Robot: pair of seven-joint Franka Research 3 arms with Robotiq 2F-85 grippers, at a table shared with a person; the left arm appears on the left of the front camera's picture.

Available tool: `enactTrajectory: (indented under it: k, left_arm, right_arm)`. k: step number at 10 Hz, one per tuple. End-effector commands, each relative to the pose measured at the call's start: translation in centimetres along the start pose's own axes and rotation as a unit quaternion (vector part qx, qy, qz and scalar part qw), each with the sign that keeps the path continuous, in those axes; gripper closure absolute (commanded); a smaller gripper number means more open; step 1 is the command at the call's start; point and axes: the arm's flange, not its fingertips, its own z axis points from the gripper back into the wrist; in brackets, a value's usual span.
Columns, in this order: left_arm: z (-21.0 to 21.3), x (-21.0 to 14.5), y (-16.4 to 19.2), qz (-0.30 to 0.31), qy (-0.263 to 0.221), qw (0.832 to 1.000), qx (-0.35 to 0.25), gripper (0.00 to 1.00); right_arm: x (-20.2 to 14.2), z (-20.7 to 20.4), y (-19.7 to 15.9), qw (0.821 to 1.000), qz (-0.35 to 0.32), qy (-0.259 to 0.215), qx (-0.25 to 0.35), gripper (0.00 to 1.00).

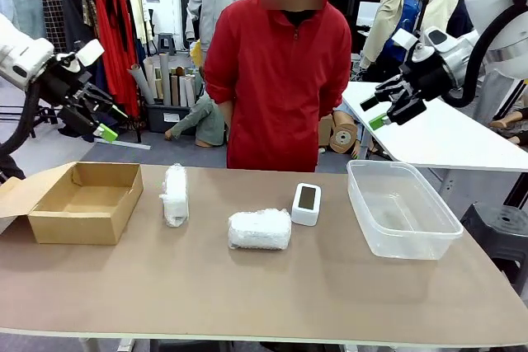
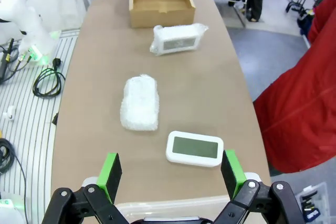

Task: Separate and place wrapped and unwrapped clocks.
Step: Pick up the Digital clock indicated by the person.

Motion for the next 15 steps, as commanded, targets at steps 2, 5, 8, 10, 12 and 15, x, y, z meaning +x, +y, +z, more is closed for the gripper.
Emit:
enactTrajectory:
  k: [2, 5, 8, 10, 12, 15]
  left_arm:
    - [1.0, -0.1, 0.7, -0.004, -0.008, 1.0, 0.008, 0.0]
    - [2.0, 0.9, 1.4, -0.01, 0.0, 1.0, 0.003, 0.0]
    - [2.0, 0.9, 1.5, -0.007, -0.009, 1.0, 0.001, 0.0]
    - [1.8, 0.9, 1.2, -0.01, -0.001, 1.0, 0.008, 0.0]
    - [1.8, 0.9, 1.2, -0.01, -0.001, 1.0, 0.008, 0.0]
    - [1.8, 0.9, 1.2, -0.01, -0.001, 1.0, 0.008, 0.0]
  right_arm:
    - [-1.1, 1.4, -2.0, 1.0, 0.01, 0.0, 0.003, 0.0]
    - [-2.1, 2.1, -2.9, 1.0, -0.001, 0.008, -0.003, 0.0]
    - [-2.5, 2.1, -3.1, 1.0, -0.01, 0.011, -0.005, 0.0]
    - [-2.8, 1.8, -2.7, 1.0, -0.017, 0.006, -0.011, 0.0]
    - [-2.8, 1.8, -2.7, 1.0, -0.017, 0.006, -0.011, 0.0]
    - [-2.8, 1.8, -2.7, 1.0, -0.017, 0.006, -0.011, 0.0]
